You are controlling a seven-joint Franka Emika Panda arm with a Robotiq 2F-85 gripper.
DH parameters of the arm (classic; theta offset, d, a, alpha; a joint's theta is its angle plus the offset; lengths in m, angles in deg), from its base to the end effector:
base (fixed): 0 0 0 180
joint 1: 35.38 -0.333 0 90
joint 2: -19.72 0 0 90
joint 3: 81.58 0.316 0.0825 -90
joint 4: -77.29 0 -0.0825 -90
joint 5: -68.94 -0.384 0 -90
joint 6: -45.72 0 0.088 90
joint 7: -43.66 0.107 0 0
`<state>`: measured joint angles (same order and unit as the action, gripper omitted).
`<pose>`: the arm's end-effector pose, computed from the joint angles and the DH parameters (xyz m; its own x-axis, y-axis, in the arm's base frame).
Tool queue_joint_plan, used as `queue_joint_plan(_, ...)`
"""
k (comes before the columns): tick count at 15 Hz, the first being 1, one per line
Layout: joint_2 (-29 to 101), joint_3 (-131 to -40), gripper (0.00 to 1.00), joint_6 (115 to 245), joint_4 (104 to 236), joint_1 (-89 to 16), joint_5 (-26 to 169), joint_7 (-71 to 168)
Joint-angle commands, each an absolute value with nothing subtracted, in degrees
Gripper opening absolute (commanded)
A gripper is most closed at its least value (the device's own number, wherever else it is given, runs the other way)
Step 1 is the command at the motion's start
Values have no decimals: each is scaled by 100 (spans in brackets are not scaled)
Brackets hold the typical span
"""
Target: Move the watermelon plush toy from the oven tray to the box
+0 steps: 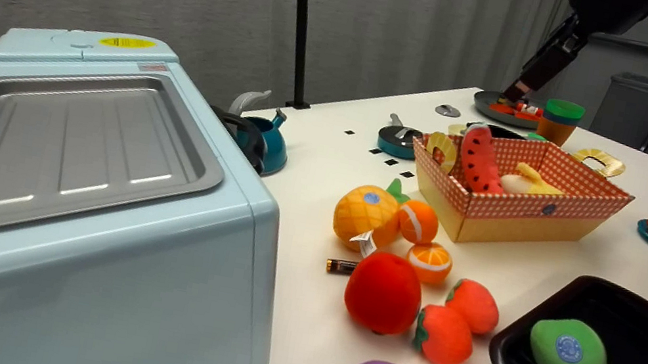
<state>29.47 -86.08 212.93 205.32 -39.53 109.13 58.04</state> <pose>0.5725 0.0374 0.3415 0.7991 0.4216 0.4286 0.2844 -0.8931 0.3485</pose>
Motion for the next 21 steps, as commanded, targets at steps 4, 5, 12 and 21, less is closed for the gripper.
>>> queue_joint_plan(4,2950,-8431,100,21505,20640,-3902,10310,5865)
queue_joint_plan(5,2957,-8399,100,21543,20654,-3893,10202,5850)
queue_joint_plan(12,3036,-7801,100,21866,20962,-3788,8108,5074)
queue_joint_plan(21,3044,-7649,100,21678,20935,-3756,7889,5023)
